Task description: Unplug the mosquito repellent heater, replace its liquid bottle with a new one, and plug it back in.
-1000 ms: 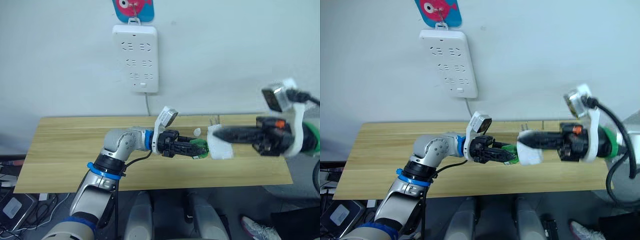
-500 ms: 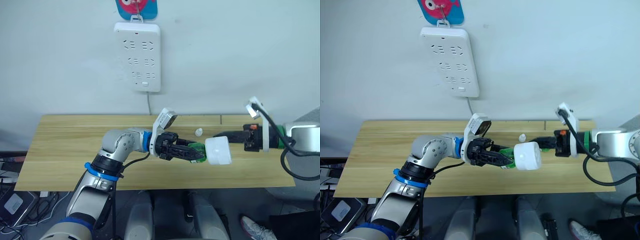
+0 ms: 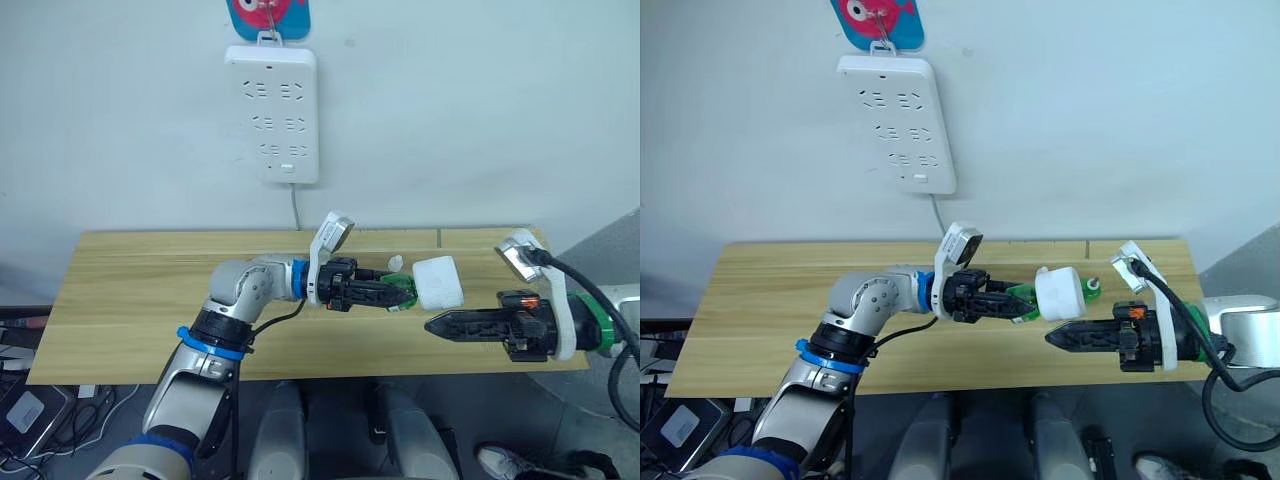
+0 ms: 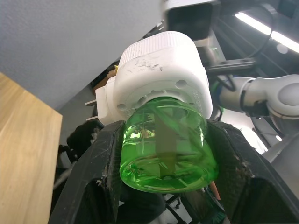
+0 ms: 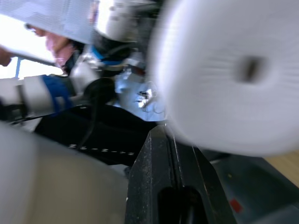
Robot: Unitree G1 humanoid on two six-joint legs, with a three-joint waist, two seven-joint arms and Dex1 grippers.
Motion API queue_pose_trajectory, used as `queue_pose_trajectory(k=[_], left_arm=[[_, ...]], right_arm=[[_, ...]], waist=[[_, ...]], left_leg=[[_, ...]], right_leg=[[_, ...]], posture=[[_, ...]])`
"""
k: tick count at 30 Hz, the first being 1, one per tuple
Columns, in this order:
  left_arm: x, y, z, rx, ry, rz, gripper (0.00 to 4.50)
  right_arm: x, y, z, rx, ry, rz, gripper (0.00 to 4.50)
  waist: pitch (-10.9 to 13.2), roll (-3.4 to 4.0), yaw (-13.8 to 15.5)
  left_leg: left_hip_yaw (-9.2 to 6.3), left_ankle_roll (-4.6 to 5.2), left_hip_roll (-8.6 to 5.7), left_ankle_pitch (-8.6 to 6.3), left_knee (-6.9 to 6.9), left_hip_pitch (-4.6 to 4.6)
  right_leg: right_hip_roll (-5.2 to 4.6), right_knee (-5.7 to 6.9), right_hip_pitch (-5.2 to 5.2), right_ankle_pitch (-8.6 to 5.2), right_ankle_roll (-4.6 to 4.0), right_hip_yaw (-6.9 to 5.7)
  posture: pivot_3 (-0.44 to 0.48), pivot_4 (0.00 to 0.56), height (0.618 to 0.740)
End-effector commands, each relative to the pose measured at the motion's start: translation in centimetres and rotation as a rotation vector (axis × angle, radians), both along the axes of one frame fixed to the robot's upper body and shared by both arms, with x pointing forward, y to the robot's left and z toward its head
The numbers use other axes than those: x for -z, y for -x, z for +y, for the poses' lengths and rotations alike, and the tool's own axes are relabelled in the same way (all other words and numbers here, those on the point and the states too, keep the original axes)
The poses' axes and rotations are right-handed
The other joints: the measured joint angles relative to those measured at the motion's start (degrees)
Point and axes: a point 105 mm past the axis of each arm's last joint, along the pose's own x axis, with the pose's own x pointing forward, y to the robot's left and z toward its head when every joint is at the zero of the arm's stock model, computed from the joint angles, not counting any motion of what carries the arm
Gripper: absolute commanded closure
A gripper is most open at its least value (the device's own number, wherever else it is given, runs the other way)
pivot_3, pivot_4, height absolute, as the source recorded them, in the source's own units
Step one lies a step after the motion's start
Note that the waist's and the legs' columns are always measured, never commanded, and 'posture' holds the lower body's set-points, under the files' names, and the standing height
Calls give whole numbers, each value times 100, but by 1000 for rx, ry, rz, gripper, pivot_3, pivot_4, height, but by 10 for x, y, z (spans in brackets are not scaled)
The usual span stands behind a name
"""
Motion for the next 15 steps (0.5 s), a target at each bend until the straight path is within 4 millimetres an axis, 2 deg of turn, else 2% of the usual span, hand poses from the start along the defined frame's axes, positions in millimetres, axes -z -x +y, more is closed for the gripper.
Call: queue_pose_trajectory(k=[1, 4, 6, 10, 13, 15], left_arm=[[-16, 9, 0, 74, 56, -16, 2240], [-22, 15, 5, 121, 67, 1, 2240], [-25, 19, 9, 150, 72, 14, 2240], [-28, 29, 15, 203, 58, 35, 2240], [-24, 33, 16, 211, 46, 47, 2240], [-24, 33, 15, 208, 44, 48, 2240]], right_arm=[[4, 5, -10, 16, 108, -8, 4493], [18, -2, -30, 77, 208, -16, 4493], [25, -15, -46, 160, 257, -56, 4493], [20, -54, -67, 353, 192, -136, 4493], [17, -70, -63, 387, 131, -156, 4493], [14, -69, -51, 348, 89, -153, 4493]], waist=[[0, 0, 0], [0, 0, 2], [-1, 0, 2], [-2, 3, -13], [-3, 3, -20], [-3, 3, -15]], left_leg=[[0, 0, 0, 0, 0, 0], [-1, 0, 1, 0, 0, 0], [-2, 0, 0, 0, 3, 0], [0, -1, 1, 0, 20, 0], [3, 0, 3, 0, 34, 0], [2, 0, 5, 0, 38, 0]], right_leg=[[0, 0, 0, 0, 0, -1], [0, 0, 1, 0, 0, -2], [0, 1, 1, 0, 0, -4], [1, 5, 4, 1, 1, 0], [3, 11, 4, 4, 3, 4], [6, 14, 5, 6, 2, 5]], posture=[[132, 315, 740], [136, 314, 740], [138, 310, 740], [140, 311, 740], [141, 313, 740], [146, 314, 740]])
